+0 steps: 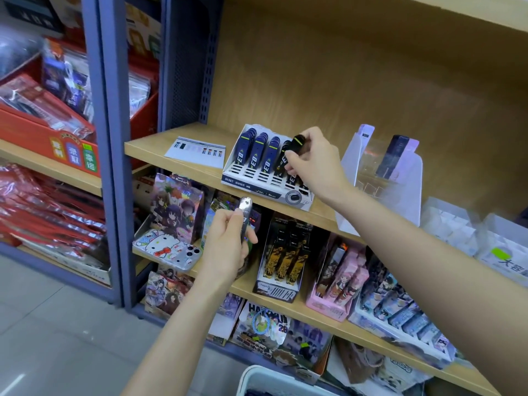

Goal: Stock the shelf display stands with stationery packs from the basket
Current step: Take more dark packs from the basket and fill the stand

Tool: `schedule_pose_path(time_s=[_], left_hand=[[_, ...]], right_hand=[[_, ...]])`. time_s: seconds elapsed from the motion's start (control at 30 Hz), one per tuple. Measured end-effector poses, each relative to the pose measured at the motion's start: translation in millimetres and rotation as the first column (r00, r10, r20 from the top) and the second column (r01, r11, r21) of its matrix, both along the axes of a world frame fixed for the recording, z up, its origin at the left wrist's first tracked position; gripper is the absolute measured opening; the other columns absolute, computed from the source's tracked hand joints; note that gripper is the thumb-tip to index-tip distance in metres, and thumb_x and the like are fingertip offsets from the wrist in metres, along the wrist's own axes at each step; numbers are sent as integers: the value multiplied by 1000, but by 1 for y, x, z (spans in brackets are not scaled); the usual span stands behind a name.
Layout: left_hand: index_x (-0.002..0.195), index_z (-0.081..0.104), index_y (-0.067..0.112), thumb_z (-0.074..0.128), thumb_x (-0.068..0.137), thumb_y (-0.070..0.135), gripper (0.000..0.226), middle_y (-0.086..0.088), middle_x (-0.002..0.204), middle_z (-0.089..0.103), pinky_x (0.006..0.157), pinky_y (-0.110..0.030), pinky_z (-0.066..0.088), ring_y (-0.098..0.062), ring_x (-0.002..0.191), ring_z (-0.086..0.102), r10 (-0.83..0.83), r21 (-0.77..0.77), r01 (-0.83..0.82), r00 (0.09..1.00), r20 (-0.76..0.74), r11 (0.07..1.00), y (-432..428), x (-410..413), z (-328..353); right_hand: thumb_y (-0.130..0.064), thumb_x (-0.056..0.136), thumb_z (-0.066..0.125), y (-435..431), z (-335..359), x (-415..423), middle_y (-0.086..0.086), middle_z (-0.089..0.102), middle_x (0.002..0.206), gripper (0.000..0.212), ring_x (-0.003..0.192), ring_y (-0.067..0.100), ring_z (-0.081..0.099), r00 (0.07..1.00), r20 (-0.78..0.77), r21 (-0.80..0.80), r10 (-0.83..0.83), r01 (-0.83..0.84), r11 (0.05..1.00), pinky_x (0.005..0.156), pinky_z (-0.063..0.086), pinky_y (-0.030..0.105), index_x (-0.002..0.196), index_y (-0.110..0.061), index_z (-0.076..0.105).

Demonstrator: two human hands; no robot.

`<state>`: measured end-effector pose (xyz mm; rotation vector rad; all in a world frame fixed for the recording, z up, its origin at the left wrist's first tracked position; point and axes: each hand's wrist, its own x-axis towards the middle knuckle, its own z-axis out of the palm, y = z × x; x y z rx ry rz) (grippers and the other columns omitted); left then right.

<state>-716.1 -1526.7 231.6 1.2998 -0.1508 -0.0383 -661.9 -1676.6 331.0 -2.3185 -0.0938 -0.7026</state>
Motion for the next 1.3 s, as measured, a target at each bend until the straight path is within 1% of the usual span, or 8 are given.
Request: schedule_pose_path(time_s=[0.13, 0.27, 0.43, 0.57, 0.73, 0.97, 1.17, 1.3], left_hand=[[81, 38, 11, 33, 103, 20, 25, 1, 59, 54, 32, -16, 20, -6, 32, 27, 6, -21, -7, 999, -40, 1000, 4, 3, -1], [81, 38, 10, 32, 104, 20, 25, 1, 57, 53, 31, -15, 20, -5, 31, 26, 9, -24, -10, 998, -55, 1000, 6, 4, -1], [84, 39, 10, 32, 104, 21, 23, 1, 60, 54, 32, -16, 19, -6, 33, 26, 7, -14, -8, 998, -68, 1000, 7, 6, -4], [85, 39, 10, 33, 104, 20, 22, -2, 66, 56, 32, -15, 19, -7, 33, 24, 22, -14, -23, 996, -85, 1000, 6, 8, -5], [84, 40, 10, 34, 103, 21, 23, -1, 71, 56, 33, -14, 20, -5, 33, 24, 38, -1, -38, 995, -94, 999, 5, 10, -7], [83, 41, 13, 35, 103, 22, 22, 1, 72, 57, 34, -15, 20, -7, 36, 26, 39, 13, -38, 995, -90, 999, 6, 11, -9], [84, 41, 12, 34, 103, 22, 22, -1, 75, 58, 34, -16, 19, -8, 36, 26, 24, 27, -21, 996, -85, 999, 5, 11, -9], [84, 42, 13, 35, 103, 22, 22, -1, 75, 57, 35, -16, 20, -7, 37, 28, 19, 28, -17, 997, -75, 999, 6, 9, -9]], right_hand=[[-8, 93, 50, -3, -1, 9, 13, 64, 80, 17, 70, 25, 66, 999, -54, -202, 2, -13, 979, 72, 56, 46, 103, -17, 41], [-14, 99, 43, -8, -2, 15, 12, 61, 84, 15, 67, 20, 60, 997, -74, -183, -36, 22, 983, 72, 56, 44, 113, -14, 50], [-14, 98, 47, -16, -1, 19, 5, 61, 76, 19, 63, 17, 61, 999, -33, -295, -37, 25, 955, 72, 56, 42, 109, -12, 62], [-18, 96, 52, -19, 4, 23, 4, 60, 79, 17, 76, 26, 60, 999, -13, -416, -37, 28, 909, 76, 50, 41, 107, -12, 63], [-22, 94, 56, -23, 10, 32, 3, 52, 87, 16, 84, 24, 50, 996, -85, -463, -39, -5, 886, 73, 39, 33, 105, -14, 48], [-24, 85, 69, -19, 14, 35, -3, 57, 88, 16, 88, 10, 39, 999, -3, -569, -46, 36, 822, 73, 30, 25, 99, -15, 66], [-22, 83, 71, -19, 16, 39, -2, 68, 86, 6, 85, 15, 61, 996, -76, -400, -55, 20, 916, 84, 50, 35, 88, -19, 72], [-22, 87, 66, -19, 15, 37, -1, 68, 90, 11, 88, 18, 61, 996, -52, -506, -67, 32, 862, 83, 50, 37, 96, -16, 69]])
